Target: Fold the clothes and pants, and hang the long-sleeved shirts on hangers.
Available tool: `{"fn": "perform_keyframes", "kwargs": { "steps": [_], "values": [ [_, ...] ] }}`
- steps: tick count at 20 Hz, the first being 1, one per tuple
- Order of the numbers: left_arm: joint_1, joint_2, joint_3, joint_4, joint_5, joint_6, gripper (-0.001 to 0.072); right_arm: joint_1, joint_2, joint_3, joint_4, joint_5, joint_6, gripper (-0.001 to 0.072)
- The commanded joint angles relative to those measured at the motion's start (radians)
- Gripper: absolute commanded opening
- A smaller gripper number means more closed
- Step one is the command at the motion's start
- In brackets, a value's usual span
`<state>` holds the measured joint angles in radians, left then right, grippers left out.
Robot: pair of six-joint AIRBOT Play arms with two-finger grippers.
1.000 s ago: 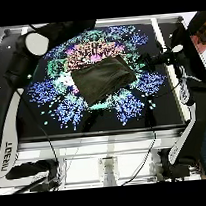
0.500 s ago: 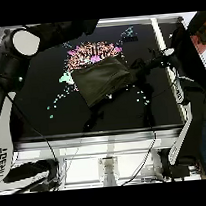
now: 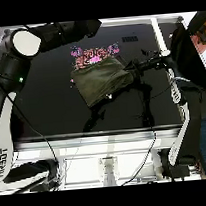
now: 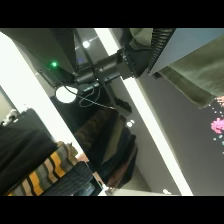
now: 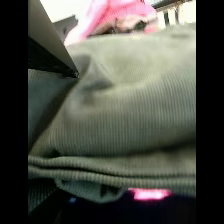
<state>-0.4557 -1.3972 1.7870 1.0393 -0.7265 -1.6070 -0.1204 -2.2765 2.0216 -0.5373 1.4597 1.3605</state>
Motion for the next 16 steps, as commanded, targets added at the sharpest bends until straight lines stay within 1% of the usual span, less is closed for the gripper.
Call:
{"fn": "perform_keyframes", "kwargs": {
  "steps": [1,5,7,8,11,12,14,16],
  "values": [
    [-0.004,0.001,0.000,0.000,-0.001,0.000,0.0505,0.011,-0.001,0.002,0.056,0.022,-0.005,0.0684],
    [-0.004,0.001,0.000,0.000,-0.001,0.000,0.0505,0.041,-0.001,0.001,0.039,0.022,-0.001,0.0675],
    [-0.004,0.001,0.000,0.000,-0.001,0.000,0.0505,0.062,-0.001,0.001,0.034,0.021,-0.002,0.0609],
    [-0.004,0.001,0.000,0.000,-0.001,0.000,0.0505,0.072,-0.001,0.002,0.034,0.016,-0.002,0.0557],
    [-0.004,0.001,0.000,0.000,-0.001,0.000,0.0505,0.082,0.002,0.002,0.036,0.042,-0.015,0.0239],
    [-0.004,0.001,0.000,0.000,-0.001,0.000,0.0505,0.076,0.008,0.002,0.036,0.053,-0.013,0.0026],
    [-0.004,0.001,0.001,0.000,-0.001,0.000,0.0504,0.056,0.032,0.002,0.035,0.062,-0.002,0.0010],
    [-0.004,0.001,0.001,0.000,-0.001,0.000,0.0504,0.015,0.068,0.002,0.003,0.063,0.050,0.0008]
  ]
}}
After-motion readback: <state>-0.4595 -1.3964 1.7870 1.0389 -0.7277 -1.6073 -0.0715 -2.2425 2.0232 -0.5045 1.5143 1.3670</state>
